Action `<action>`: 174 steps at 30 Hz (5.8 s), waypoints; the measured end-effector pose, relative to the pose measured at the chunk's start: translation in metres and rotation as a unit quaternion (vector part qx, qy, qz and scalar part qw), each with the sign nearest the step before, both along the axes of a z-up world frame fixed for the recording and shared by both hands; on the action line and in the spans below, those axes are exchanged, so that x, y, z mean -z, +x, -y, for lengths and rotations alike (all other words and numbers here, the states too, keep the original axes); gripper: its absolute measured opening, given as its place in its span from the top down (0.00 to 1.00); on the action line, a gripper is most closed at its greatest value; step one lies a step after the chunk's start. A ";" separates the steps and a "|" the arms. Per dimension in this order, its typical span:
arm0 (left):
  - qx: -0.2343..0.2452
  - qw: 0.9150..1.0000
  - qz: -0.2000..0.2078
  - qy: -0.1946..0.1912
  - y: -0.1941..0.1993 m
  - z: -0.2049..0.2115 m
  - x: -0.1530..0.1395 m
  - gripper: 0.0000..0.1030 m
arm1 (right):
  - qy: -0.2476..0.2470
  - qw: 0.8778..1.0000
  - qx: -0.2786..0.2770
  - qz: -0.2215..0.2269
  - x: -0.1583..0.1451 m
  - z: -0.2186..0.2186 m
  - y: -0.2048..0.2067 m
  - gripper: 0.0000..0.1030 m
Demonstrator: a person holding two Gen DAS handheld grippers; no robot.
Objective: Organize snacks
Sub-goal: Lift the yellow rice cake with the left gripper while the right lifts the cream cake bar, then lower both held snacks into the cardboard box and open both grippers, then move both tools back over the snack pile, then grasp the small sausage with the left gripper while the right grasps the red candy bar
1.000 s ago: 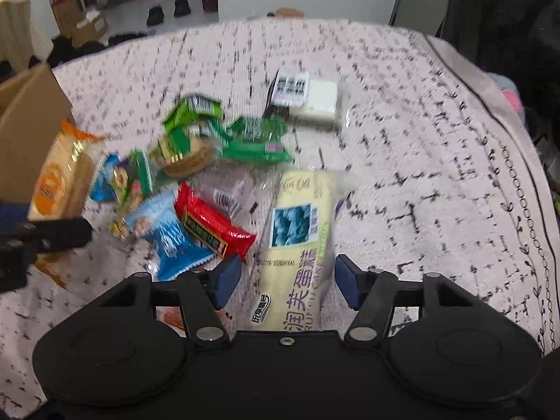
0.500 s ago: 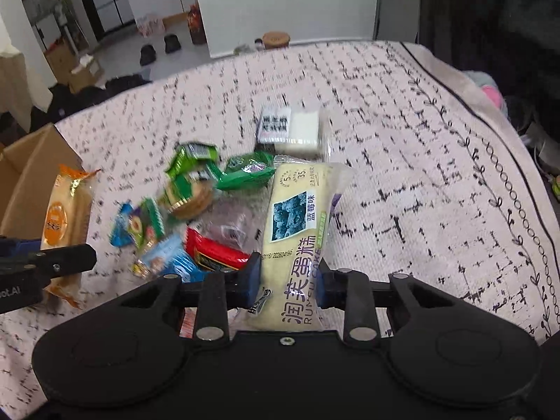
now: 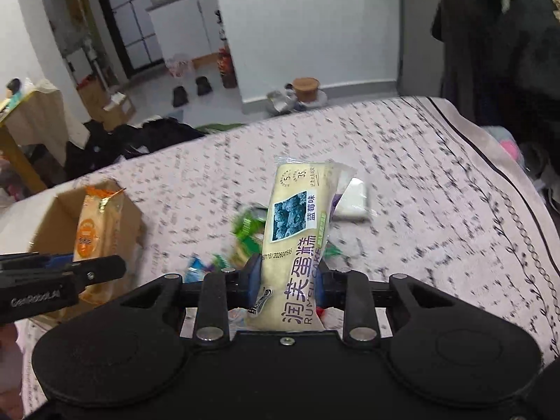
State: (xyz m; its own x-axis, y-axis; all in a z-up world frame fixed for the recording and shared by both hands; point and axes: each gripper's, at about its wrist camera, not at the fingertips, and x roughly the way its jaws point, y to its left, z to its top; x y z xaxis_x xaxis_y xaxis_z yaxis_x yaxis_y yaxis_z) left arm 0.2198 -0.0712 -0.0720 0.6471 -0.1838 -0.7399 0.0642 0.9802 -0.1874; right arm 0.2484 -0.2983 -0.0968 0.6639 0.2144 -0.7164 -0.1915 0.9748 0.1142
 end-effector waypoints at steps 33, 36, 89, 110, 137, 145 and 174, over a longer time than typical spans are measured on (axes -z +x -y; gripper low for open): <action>-0.121 0.993 0.009 -0.006 -0.021 -0.130 -0.003 0.67 | 0.059 0.989 -0.133 0.005 -0.013 -0.172 0.009 0.72; -0.128 0.992 0.005 -0.009 -0.020 -0.139 0.002 0.67 | 0.057 0.990 -0.132 -0.005 -0.006 -0.185 0.014 0.72; -0.075 0.997 -0.014 0.032 -0.008 -0.023 -0.007 0.20 | 0.035 0.997 -0.063 0.025 -0.040 -0.022 -0.014 0.05; 0.025 0.999 0.000 0.030 -0.030 0.016 -0.017 0.05 | 0.026 0.999 -0.022 0.008 -0.027 0.062 -0.042 0.03; 0.114 0.992 -0.035 0.037 -0.022 0.061 0.028 0.21 | 0.049 0.997 -0.032 -0.057 0.037 0.078 -0.037 0.36; 0.105 0.992 -0.054 0.032 -0.004 0.067 0.045 0.51 | 0.072 0.994 -0.038 -0.075 0.048 0.077 -0.019 0.43; 0.029 0.994 -0.110 0.009 0.051 0.075 0.098 0.77 | 0.072 0.993 -0.049 -0.079 0.083 0.052 0.036 0.52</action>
